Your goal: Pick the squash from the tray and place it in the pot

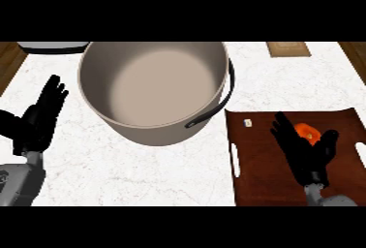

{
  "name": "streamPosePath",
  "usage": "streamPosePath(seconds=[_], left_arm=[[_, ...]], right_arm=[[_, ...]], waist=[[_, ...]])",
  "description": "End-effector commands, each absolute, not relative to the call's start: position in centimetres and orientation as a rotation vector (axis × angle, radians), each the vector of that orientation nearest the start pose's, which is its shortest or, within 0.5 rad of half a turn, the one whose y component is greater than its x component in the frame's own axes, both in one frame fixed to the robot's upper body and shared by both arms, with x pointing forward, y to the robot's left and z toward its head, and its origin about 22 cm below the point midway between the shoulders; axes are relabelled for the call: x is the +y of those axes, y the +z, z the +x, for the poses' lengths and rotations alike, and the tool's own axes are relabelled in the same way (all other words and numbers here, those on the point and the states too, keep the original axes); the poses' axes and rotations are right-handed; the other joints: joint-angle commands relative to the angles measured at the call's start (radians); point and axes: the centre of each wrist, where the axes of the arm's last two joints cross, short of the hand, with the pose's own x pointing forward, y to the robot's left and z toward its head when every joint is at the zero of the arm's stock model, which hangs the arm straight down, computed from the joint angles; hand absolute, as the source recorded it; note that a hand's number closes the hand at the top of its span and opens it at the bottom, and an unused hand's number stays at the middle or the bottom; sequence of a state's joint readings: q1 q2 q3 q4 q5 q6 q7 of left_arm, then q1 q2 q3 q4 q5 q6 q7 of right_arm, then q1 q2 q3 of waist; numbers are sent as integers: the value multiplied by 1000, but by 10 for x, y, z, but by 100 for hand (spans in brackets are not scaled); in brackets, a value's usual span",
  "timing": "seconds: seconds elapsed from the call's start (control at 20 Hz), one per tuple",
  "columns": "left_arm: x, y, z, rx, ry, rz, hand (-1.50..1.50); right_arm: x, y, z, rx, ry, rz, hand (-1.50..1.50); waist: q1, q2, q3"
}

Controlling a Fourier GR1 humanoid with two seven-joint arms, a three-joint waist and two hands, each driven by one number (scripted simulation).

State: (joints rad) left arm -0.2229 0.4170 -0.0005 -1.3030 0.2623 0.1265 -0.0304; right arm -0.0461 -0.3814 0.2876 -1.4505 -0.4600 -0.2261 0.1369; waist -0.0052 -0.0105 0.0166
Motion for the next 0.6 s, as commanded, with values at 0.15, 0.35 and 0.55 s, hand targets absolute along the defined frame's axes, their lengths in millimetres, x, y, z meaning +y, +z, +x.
streamPosePath(seconds=[0.15, 0.35, 0.55], left_arm=[[268, 44, 287, -1558, -29, 115, 0], [261, 38, 293, -1506, -35, 50, 0], [247, 37, 282, -1478, 10, 25, 0]], right_arm=[[-287, 51, 287, -1516, 44, 238, -150], [-346, 92, 290, -1571, 554, -429, 150], [-352, 69, 265, -1930, 390, -498, -150]], waist=[[24, 5, -13], [3, -1, -30], [-28, -2, -13]])
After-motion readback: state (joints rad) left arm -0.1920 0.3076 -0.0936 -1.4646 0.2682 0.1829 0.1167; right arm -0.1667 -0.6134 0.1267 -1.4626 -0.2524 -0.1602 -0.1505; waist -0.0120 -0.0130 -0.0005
